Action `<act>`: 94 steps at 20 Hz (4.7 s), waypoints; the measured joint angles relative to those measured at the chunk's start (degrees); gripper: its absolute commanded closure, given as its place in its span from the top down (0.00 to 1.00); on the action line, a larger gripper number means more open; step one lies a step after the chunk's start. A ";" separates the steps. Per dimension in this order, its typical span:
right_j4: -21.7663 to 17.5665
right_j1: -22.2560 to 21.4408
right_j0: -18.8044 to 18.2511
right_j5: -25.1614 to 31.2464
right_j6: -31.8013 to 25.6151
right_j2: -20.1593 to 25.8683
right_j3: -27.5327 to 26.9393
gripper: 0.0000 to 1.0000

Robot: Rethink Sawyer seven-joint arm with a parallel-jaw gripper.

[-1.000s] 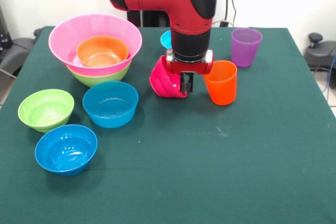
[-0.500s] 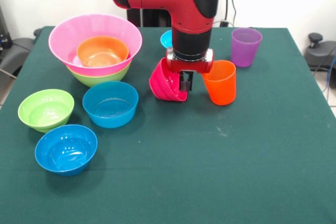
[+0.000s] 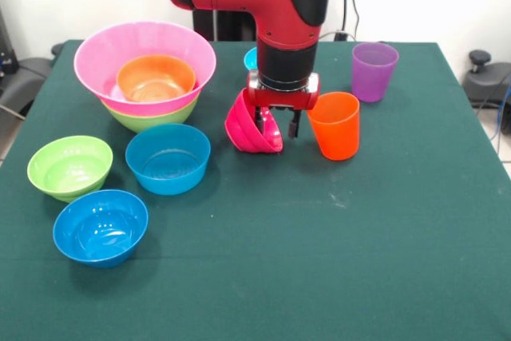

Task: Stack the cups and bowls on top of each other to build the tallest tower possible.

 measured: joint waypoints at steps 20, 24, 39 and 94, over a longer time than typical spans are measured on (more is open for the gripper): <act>0.93 -6.35 0.15 1.55 0.00 -0.29 0.36 1.00; 2.43 -10.80 0.13 4.42 0.00 -0.21 0.37 1.00; 4.74 -14.51 0.06 5.96 0.00 0.03 0.27 1.00; 1.83 -7.63 -9.62 13.55 0.00 3.93 -5.23 1.00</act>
